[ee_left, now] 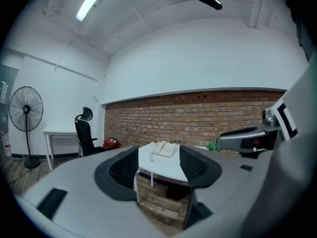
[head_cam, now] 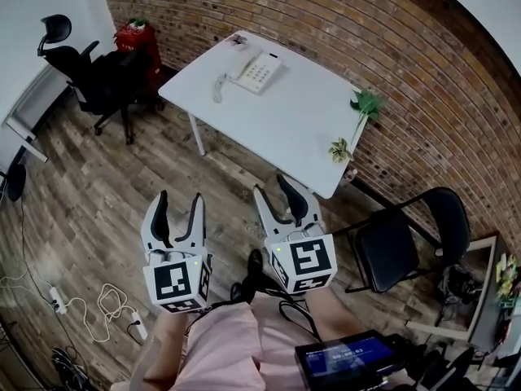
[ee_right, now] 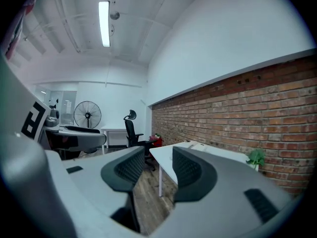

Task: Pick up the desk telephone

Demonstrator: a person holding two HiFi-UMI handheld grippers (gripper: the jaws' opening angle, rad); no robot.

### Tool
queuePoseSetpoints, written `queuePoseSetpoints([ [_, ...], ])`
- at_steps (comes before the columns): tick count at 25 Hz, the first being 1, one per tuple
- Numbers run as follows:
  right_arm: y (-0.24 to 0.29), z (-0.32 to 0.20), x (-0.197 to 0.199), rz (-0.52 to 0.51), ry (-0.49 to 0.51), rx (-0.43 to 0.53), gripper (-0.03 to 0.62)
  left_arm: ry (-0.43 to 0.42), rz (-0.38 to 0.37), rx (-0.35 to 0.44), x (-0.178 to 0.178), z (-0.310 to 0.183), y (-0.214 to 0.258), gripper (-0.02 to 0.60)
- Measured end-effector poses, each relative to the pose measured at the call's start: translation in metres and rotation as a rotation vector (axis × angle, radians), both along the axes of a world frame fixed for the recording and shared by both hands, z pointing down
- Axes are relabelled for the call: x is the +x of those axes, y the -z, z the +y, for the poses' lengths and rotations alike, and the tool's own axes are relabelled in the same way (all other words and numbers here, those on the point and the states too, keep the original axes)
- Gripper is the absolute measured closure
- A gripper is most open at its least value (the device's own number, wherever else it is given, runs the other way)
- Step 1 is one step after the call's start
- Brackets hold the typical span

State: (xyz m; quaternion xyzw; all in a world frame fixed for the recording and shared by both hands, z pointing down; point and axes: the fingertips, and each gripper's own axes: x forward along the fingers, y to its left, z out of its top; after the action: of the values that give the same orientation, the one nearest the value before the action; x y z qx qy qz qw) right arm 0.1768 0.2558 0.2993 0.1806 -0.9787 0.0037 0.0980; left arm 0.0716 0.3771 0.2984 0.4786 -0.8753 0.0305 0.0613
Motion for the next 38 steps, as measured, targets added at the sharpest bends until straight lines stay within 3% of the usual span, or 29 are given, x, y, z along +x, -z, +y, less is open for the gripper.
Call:
queuePoseSetpoints([
  [22, -0.065, -0.2, -0.161, 0.064, -0.039, -0.104, 0.416, -0.101, 0.052, -0.135, -0.151, -0.214, -0.059, 0.302],
  [31, -0.035, -0.265, -0.197, 0.018, -0.088, -0.066, 0.418, -0.191, 0.009, -0.106, -0.185, -0.292, -0.022, 0.29],
  [38, -0.023, -0.309, -0.216, 0.005, -0.19, -0.034, 0.419, -0.28, 0.005, -0.086, -0.22, -0.34, -0.018, 0.284],
])
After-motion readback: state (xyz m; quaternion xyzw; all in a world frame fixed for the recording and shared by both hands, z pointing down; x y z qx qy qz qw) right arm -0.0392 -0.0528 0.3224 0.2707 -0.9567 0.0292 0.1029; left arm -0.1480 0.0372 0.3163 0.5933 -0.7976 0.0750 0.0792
